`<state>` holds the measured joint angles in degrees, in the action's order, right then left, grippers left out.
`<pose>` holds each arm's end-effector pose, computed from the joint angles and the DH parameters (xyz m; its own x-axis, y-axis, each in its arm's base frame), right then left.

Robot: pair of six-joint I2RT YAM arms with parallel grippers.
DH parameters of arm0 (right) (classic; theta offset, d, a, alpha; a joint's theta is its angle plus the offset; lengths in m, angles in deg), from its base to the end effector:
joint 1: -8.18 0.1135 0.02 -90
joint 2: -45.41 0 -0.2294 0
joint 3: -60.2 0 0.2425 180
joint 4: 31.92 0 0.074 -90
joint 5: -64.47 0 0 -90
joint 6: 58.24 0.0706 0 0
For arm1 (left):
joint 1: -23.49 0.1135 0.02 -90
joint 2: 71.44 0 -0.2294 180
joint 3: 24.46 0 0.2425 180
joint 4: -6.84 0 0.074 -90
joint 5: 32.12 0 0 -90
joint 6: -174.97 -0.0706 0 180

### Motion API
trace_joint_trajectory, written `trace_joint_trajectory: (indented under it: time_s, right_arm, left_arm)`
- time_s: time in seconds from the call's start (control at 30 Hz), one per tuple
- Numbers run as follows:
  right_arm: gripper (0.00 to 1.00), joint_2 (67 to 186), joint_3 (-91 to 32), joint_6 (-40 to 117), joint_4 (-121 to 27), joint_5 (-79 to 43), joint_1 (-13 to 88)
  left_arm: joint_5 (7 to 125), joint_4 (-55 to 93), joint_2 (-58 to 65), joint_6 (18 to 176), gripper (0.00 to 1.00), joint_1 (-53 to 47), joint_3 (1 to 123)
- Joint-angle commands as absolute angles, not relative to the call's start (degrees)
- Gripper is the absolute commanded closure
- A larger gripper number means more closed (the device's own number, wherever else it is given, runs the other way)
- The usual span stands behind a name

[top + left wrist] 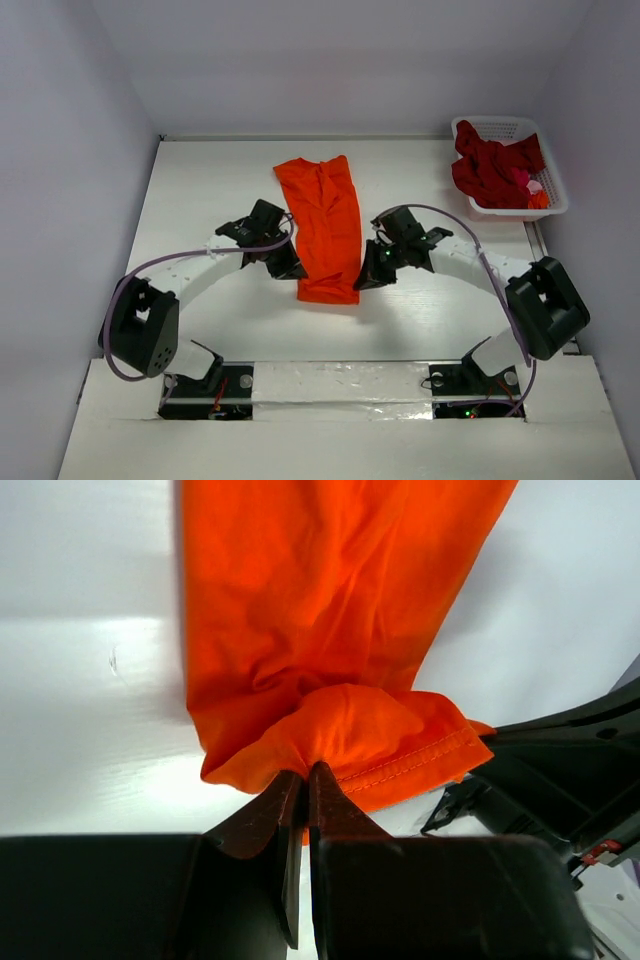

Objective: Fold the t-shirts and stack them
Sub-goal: Fold the folded rectangular tshirt in 1/3 of the way

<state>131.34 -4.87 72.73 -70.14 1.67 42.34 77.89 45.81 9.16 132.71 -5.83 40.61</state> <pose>0.2306 0.1955 0.1386 -0.9909 0.0324 -0.1309 -0.0584 0.7720 0.6330 0.2477 -0.1668 0.1606 -0.9461 -0.2662 -0.1843 -0.0994 0.7806 -0.6171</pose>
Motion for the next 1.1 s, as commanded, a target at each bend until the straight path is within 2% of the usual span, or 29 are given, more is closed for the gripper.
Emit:
trace_joint_trajectory:
  time_s: [0.0,0.13,0.63,1.07]
  right_arm:
    - [1.00,133.65,-9.49,68.77,-72.34,3.38,41.67]
    - [1.00,136.81,-14.59,67.27,-74.19,3.39,41.14]
    - [1.00,144.64,-23.38,63.58,-77.62,4.88,35.52]
    - [1.00,150.35,-29.88,61.29,-79.73,5.67,34.46]
  left_arm:
    - [77.83,47.80,10.38,129.09,1.00,-3.85,44.79]
    - [78.00,48.23,13.20,127.95,1.00,-2.52,47.96]
    - [79.50,48.32,21.90,125.31,1.00,0.38,55.77]
    - [79.85,49.64,27.35,123.11,1.00,2.57,61.49]
